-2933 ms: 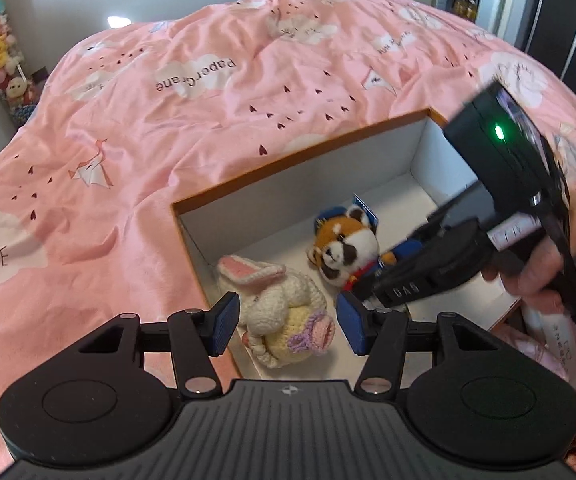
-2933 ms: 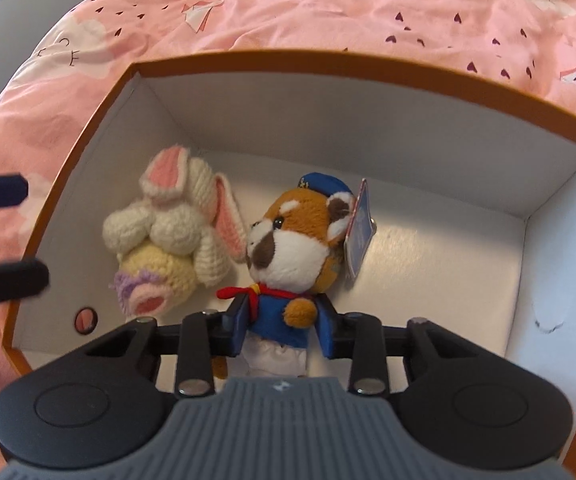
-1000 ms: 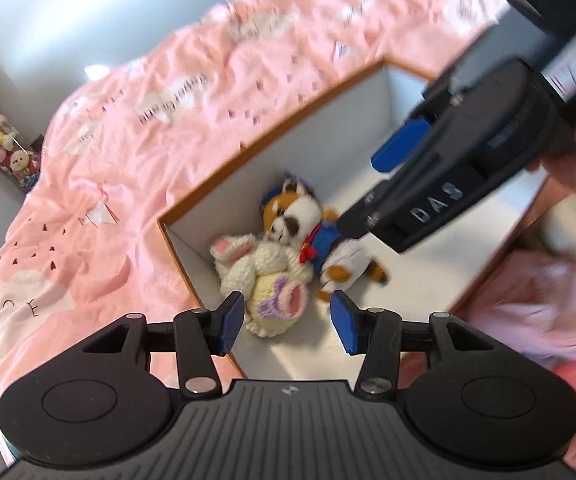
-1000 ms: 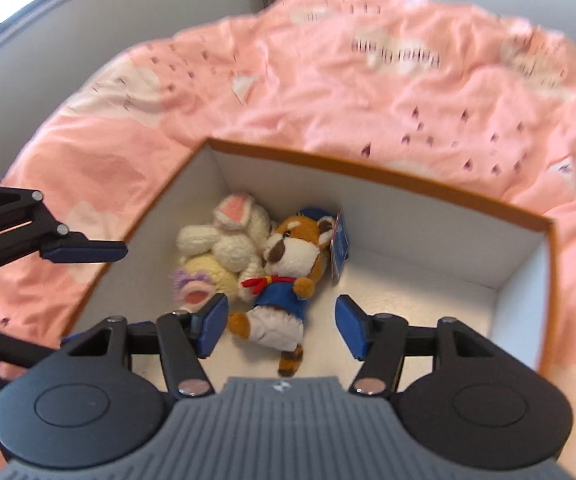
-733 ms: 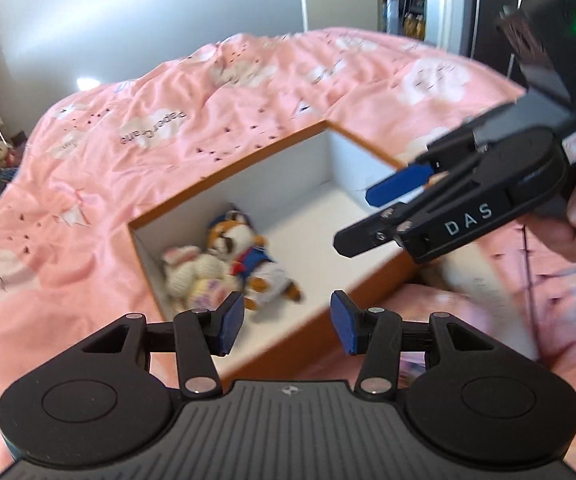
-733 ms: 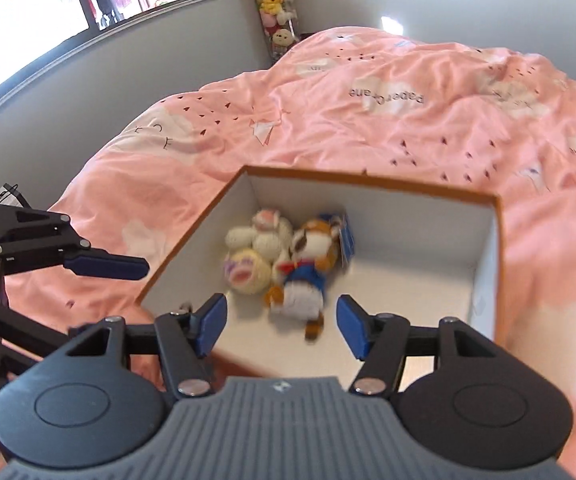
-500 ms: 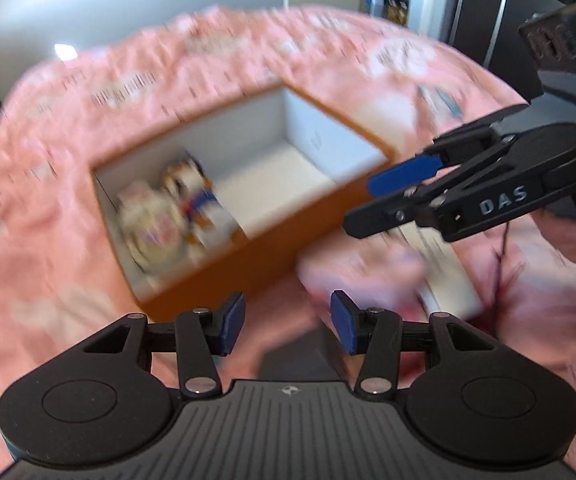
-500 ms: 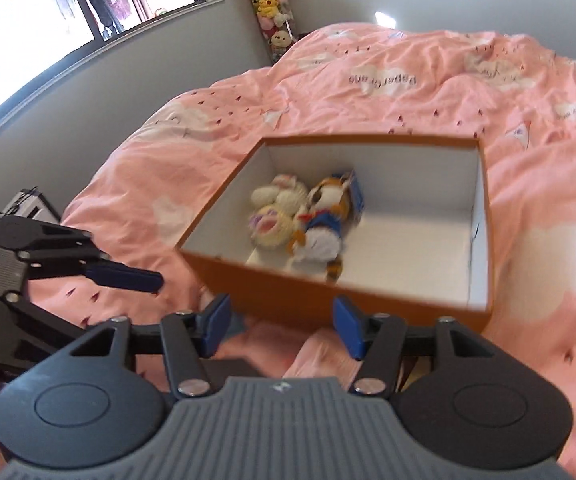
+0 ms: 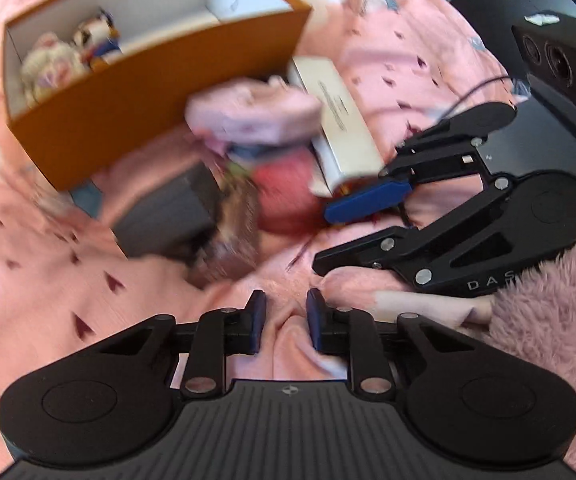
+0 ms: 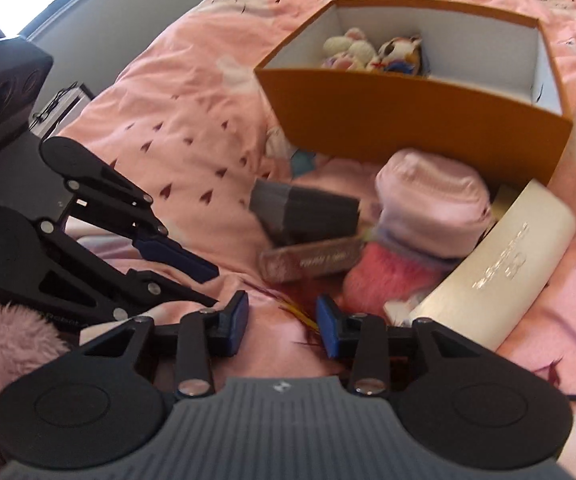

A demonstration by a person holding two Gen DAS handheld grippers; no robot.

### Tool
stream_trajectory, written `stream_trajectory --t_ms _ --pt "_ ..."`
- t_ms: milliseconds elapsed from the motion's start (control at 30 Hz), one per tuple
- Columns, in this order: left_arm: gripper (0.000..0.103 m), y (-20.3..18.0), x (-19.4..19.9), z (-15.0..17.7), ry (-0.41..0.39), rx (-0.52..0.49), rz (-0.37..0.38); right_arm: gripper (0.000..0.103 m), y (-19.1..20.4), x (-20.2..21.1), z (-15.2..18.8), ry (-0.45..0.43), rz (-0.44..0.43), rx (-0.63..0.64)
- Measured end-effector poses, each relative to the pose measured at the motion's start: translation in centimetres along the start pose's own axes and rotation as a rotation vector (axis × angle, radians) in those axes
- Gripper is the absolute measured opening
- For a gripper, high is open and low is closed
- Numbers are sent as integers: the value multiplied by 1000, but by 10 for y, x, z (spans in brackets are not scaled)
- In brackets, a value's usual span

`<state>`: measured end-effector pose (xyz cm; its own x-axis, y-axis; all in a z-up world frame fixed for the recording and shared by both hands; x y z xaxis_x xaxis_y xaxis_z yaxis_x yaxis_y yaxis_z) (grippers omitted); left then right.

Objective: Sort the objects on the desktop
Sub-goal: 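Grasp the brown photo card box with the right gripper while the left grasps the grey box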

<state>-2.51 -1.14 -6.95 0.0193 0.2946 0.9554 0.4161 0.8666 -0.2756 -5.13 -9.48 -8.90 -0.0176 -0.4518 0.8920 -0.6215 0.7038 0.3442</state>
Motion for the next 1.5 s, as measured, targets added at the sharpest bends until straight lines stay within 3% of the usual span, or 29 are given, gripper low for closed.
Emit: stream_trajectory --t_ms 100,233,300,533,633,667,767,967,1100,1200,1300,1400,1500 --pt "22 -7 -5 8 31 -1 24 41 -7 2 -2 -11 -30 -48" --pt "21 -16 -5 15 49 -6 13 44 -27 -6 -15 -9 -122 -248" --pt "20 -19 -5 16 51 -7 -3 48 -33 -15 -22 20 -155 -334" --pt "21 -11 3 11 16 10 -44 49 -42 -44 -30 73 -204 -509" --pt "25 -6 12 7 -16 -18 -83 51 -50 -50 -31 76 -238 -585" --pt "31 -4 17 5 -29 -28 -100 51 -51 -53 -32 79 -250 -596" --pt "37 3 27 1 -60 -43 -141 52 -50 -61 -34 93 -255 -615" --pt "38 19 36 -10 -80 -45 -231 52 -56 -76 -35 118 -281 -664" --pt "40 30 35 -15 -86 -68 -302 42 -56 -81 -34 120 -314 -674" --pt "51 35 31 -19 -82 -106 -368 39 -52 -73 -35 97 -281 -627" --pt "56 34 25 -21 -68 -207 -439 35 -46 -63 -36 68 -244 -563" --pt "62 32 15 -23 -51 -322 -467 33 -43 -50 -35 32 -201 -513" --pt "66 36 7 -31 -42 -352 -469 30 -43 -37 -32 -5 -138 -470"
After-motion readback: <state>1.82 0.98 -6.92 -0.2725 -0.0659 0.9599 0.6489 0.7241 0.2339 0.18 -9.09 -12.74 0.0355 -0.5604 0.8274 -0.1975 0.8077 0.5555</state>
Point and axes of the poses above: each gripper's, at about its wrist camera, not at the fingertips, and x roughly against the way its jaws point, y to its left, z to its underside, the point moved 7 cm from there along -x, roughly the way its jaws point, and after that the axes turned 12 degrees about y, right-handed, at the moved point
